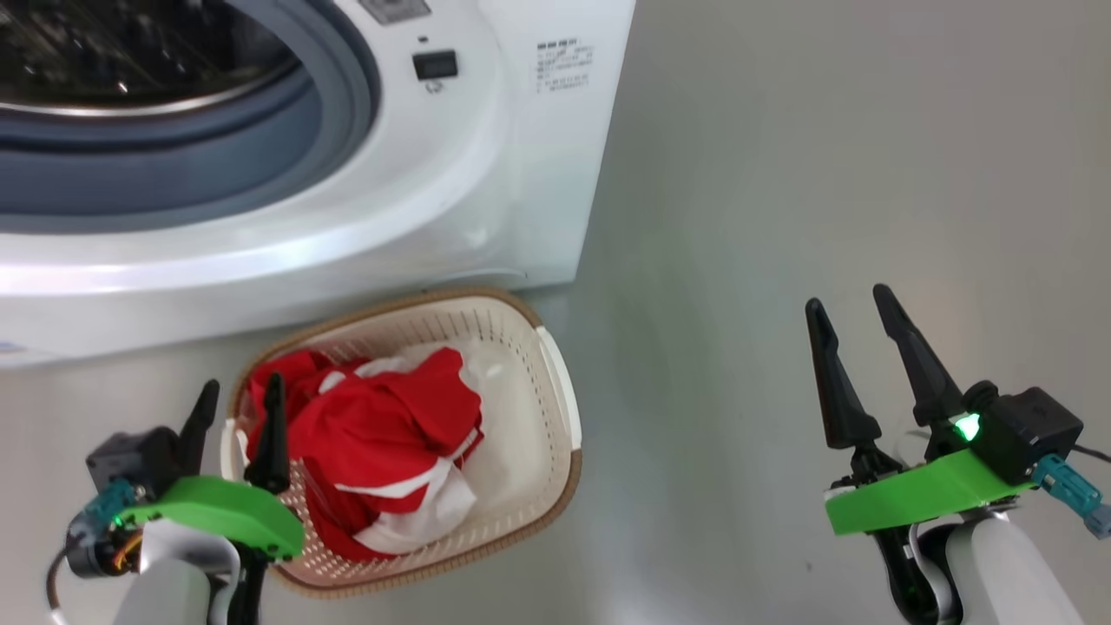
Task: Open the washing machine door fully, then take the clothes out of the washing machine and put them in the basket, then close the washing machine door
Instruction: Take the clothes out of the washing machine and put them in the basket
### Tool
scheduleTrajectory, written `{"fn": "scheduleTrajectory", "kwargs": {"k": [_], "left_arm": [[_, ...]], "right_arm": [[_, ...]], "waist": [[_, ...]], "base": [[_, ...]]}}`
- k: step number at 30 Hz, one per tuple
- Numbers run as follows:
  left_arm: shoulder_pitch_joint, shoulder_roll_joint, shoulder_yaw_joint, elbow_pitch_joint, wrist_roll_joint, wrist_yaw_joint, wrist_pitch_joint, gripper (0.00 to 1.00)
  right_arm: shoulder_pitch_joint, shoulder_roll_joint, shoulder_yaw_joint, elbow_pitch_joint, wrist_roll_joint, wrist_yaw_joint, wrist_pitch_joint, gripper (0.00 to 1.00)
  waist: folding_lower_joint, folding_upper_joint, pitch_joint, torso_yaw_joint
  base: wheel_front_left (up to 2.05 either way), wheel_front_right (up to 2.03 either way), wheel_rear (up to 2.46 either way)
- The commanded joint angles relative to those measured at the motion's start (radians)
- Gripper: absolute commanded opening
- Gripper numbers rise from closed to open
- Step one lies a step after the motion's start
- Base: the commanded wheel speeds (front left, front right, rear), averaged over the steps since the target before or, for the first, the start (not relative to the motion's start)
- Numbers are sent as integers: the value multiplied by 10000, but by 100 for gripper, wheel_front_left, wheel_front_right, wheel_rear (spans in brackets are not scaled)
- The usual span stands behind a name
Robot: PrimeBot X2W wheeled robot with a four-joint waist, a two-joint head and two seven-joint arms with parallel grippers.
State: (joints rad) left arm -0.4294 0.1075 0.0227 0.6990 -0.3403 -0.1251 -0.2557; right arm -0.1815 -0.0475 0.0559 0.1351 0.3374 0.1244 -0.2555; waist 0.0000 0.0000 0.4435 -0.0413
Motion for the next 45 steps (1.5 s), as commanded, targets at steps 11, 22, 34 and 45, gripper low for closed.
{"fn": "scheduleTrajectory", "kwargs": {"k": [11,22,34,45], "left_arm": [[1669,134,604,-2259,678,-56,-61,100],[2971,-5,748,-3750,1118,-56,-61,100],[4551,-132,1055,-5143,1469,-56,-61,100],[5006,-181,1285,-5725,1355,-56,-61,100]], "right_arm": [[744,-27,65,25,-151,63,-63,100],[1614,-27,-174,113,-289,63,-63,100],[2615,-27,-451,22,-274,63,-63,100],[2865,-27,-643,-75,-243,63,-63,100]], "waist": [[0,0,-1902,175],[0,0,-3089,365],[0,0,-3871,428],[0,0,-3836,500]], "base": [[0,0,0],[0,0,0],[0,0,0],[0,0,0]]}}
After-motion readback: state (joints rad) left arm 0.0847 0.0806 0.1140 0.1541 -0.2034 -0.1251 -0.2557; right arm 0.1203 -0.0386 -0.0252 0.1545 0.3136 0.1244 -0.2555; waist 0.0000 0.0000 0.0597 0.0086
